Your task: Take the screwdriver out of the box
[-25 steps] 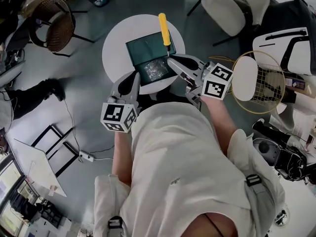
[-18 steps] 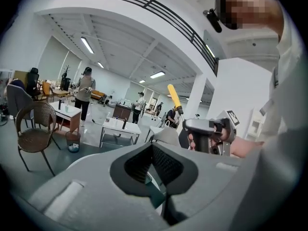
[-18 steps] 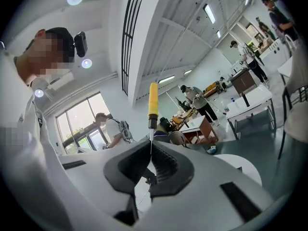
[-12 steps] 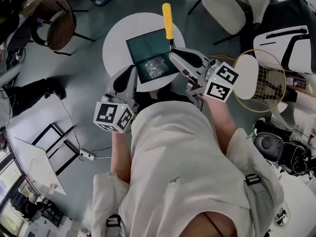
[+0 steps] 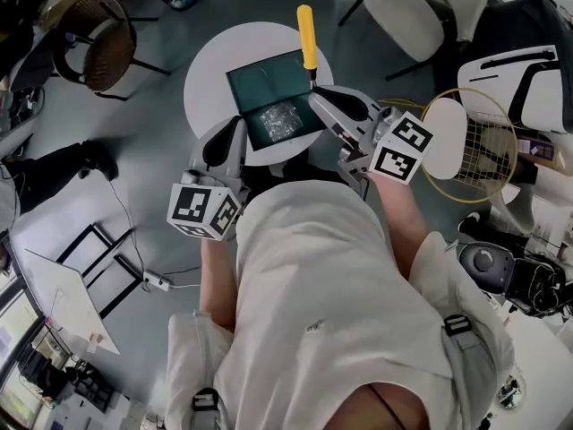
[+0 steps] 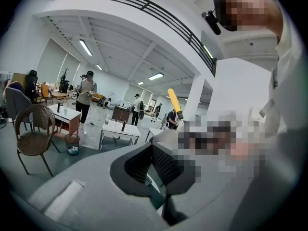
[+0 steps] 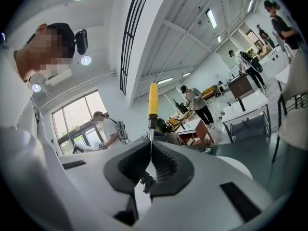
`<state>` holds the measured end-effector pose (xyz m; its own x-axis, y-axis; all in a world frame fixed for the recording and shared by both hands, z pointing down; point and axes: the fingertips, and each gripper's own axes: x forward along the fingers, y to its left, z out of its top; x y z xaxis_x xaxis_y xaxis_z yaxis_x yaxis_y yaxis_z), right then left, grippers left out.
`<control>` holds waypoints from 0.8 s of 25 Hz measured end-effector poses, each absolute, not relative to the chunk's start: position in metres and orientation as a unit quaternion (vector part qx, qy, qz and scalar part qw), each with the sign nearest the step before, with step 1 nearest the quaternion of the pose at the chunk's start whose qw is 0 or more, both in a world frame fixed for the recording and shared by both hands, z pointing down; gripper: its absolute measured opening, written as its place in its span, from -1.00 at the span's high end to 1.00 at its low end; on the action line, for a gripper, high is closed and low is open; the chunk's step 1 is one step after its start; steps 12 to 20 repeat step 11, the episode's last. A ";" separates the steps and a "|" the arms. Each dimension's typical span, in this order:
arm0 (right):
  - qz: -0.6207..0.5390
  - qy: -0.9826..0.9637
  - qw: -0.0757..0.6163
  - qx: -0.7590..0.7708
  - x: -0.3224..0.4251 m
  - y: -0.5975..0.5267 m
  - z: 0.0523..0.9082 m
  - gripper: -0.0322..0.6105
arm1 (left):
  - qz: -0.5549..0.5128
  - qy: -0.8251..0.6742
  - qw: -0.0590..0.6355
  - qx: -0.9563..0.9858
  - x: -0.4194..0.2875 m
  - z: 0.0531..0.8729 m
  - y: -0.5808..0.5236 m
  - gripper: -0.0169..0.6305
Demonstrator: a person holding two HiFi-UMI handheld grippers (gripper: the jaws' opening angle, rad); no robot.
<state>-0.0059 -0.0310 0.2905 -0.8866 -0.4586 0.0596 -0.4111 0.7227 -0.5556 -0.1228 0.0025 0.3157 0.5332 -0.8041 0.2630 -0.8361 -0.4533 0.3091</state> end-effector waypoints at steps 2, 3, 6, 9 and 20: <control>-0.287 0.928 0.040 -0.235 -0.005 -0.032 0.290 0.84 | 0.040 -0.481 0.203 0.852 -0.122 0.316 0.002 0.92; -0.286 0.928 0.040 -0.235 -0.004 -0.031 0.291 0.84 | 0.040 -0.481 0.203 0.852 -0.121 0.316 0.001 0.92; -0.283 0.929 0.039 -0.235 -0.003 -0.031 0.290 0.84 | 0.042 -0.479 0.202 0.853 -0.119 0.316 0.002 0.92; -0.280 0.930 0.039 -0.235 -0.002 -0.031 0.289 0.84 | 0.042 -0.478 0.202 0.854 -0.118 0.314 0.001 0.92; -0.279 0.930 0.039 -0.234 -0.002 -0.032 0.288 0.84 | 0.041 -0.478 0.202 0.854 -0.117 0.313 0.000 0.92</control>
